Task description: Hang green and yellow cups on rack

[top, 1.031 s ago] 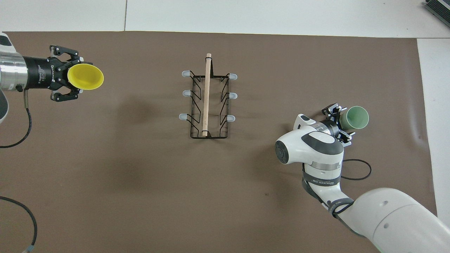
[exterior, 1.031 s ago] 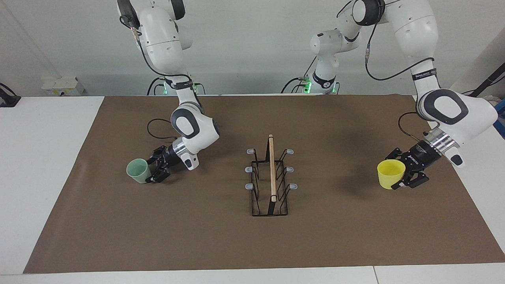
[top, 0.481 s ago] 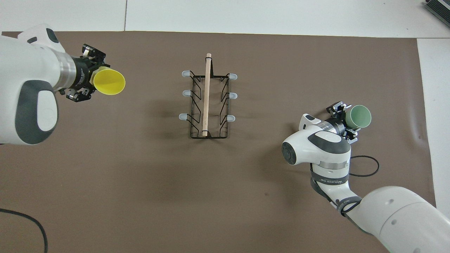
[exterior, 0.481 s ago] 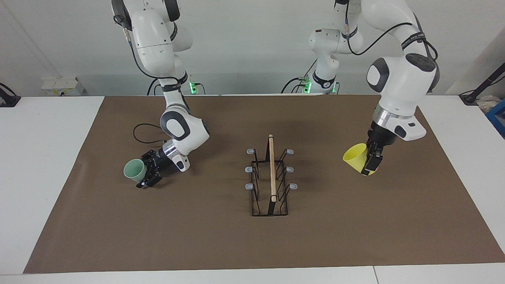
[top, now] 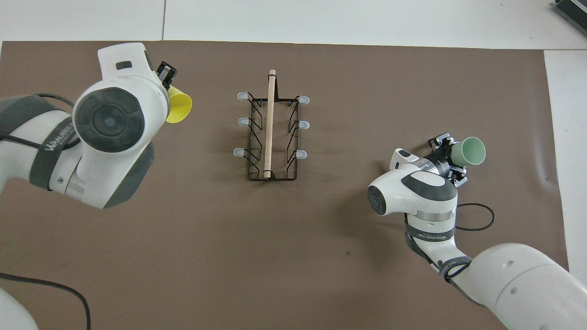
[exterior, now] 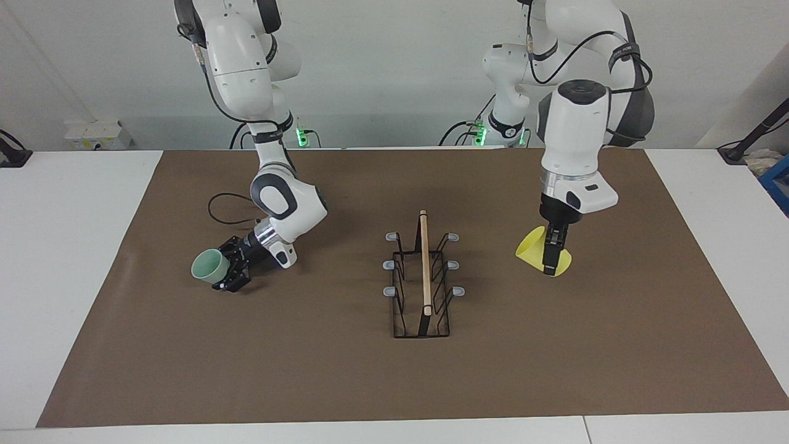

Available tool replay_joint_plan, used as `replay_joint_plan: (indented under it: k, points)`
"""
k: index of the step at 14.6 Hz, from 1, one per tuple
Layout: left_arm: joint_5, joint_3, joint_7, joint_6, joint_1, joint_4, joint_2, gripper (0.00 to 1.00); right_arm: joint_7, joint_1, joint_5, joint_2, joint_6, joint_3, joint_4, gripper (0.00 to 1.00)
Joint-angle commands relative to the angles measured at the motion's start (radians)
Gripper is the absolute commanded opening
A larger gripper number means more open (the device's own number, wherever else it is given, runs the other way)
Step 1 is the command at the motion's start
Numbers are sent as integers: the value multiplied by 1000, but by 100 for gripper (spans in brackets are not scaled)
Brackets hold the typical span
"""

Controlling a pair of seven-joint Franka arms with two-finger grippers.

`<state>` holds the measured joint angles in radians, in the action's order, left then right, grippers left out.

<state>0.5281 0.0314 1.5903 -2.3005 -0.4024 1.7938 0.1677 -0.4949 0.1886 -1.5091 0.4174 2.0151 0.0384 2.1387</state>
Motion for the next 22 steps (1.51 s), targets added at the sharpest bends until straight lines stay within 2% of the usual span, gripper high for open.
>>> replay_joint_plan:
  k: [1, 6, 9, 12, 16, 17, 18, 21, 22]
  points:
    - [162, 19, 112, -23, -79, 114, -76, 0, 13, 18, 45, -25, -50, 12, -5, 0]
    - [449, 18, 426, -11, -176, 237, -137, 0, -48, 19, 278, -136, -30, 30, -32, 0]
    - [584, 18, 562, -4, -217, 274, -139, 0, -166, 20, 517, -195, -19, 32, -101, 0]
    - [631, 18, 568, 4, -254, 314, -137, 1, -195, 22, 705, -241, -15, 34, -134, 0]
    - [662, 15, 625, 6, -289, 320, -125, 3, -221, 23, 959, -276, 63, 34, -174, 0]
    - [662, 15, 635, 9, -297, 320, -125, 5, -240, 20, 1042, -290, 68, 34, -184, 0]
    - [662, 12, 640, 18, -302, 322, -125, 12, -269, 20, 1123, -305, 94, 34, -190, 0]
    - [662, 12, 639, 20, -328, 328, -126, 13, -368, 8, 1386, -348, 174, 32, -189, 0]
    - [662, 12, 637, 18, -331, 329, -128, 23, -404, 3, 1459, -354, 188, 32, -189, 0]
